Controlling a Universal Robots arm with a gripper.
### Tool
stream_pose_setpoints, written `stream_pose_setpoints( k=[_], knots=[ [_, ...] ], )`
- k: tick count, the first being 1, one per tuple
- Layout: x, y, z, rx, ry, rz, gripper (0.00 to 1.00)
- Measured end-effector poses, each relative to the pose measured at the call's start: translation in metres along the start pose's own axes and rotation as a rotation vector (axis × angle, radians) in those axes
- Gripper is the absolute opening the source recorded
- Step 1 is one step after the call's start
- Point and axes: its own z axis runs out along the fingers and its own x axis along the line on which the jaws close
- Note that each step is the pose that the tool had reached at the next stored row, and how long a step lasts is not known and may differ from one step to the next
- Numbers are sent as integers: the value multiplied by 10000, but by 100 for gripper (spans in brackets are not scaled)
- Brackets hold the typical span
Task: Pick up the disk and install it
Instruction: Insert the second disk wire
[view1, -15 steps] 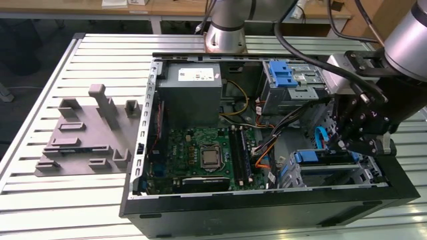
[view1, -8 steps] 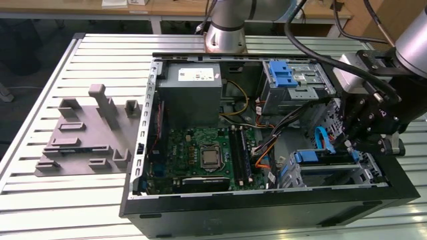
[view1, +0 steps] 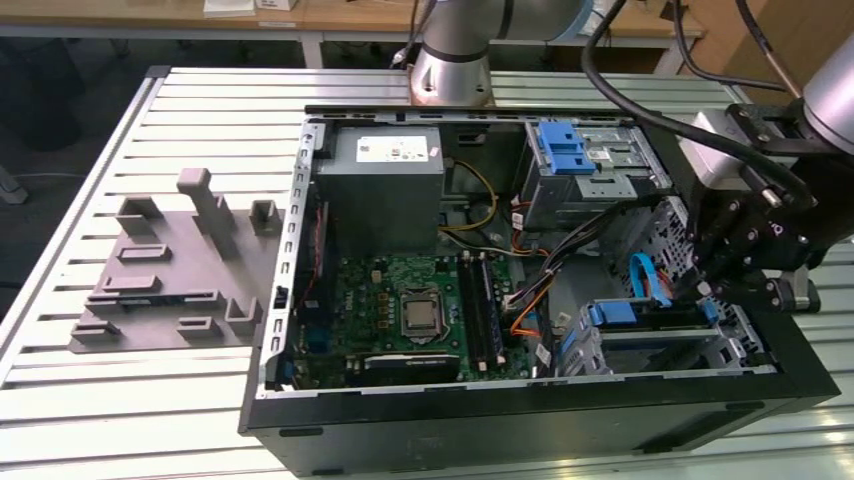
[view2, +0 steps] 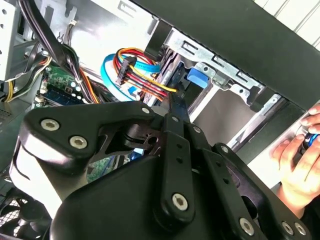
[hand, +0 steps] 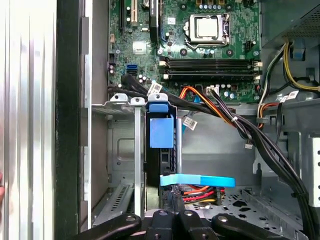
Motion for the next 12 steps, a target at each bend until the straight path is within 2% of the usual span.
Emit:
stream_pose_setpoints(
  k=[12],
  knots=[
    [2,-6,58,0,3,0,11]
  ],
)
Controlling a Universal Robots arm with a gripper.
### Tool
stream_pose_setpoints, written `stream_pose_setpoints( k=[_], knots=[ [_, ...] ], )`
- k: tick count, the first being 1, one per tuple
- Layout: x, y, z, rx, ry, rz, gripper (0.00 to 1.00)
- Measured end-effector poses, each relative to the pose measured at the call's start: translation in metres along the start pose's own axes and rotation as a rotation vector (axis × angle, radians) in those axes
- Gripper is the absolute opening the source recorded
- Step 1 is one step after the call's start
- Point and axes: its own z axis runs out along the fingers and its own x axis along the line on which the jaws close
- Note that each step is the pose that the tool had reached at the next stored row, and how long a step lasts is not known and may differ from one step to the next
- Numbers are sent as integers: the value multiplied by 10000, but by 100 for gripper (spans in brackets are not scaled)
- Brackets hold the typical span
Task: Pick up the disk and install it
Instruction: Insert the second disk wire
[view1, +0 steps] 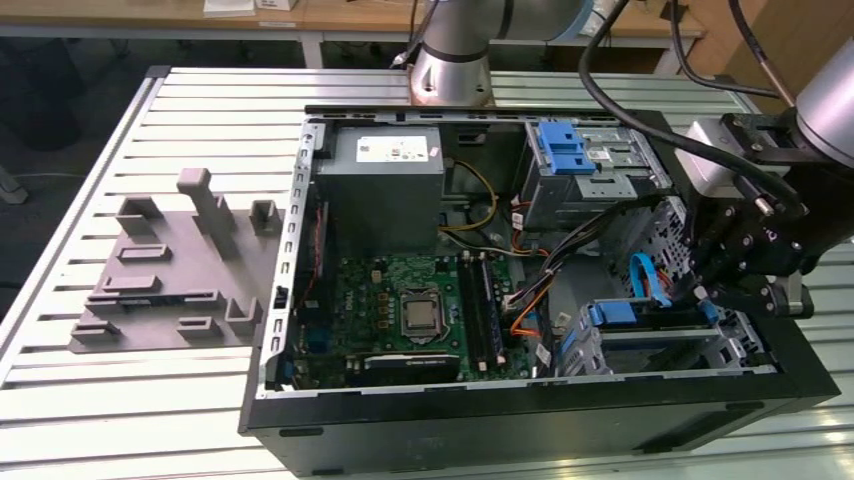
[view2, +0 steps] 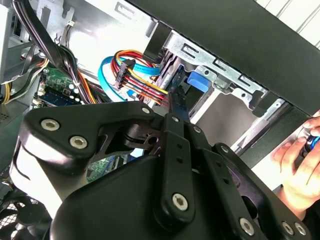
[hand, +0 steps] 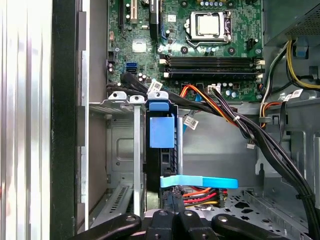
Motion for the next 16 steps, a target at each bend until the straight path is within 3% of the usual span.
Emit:
stream_pose_setpoints(
  k=[3,9,16],
  knots=[
    [0,0,-4,0,-4,0,11],
    [-2,3,-82,0,-3,0,11],
    [-2,3,-86,0,-3,0,11]
  ],
)
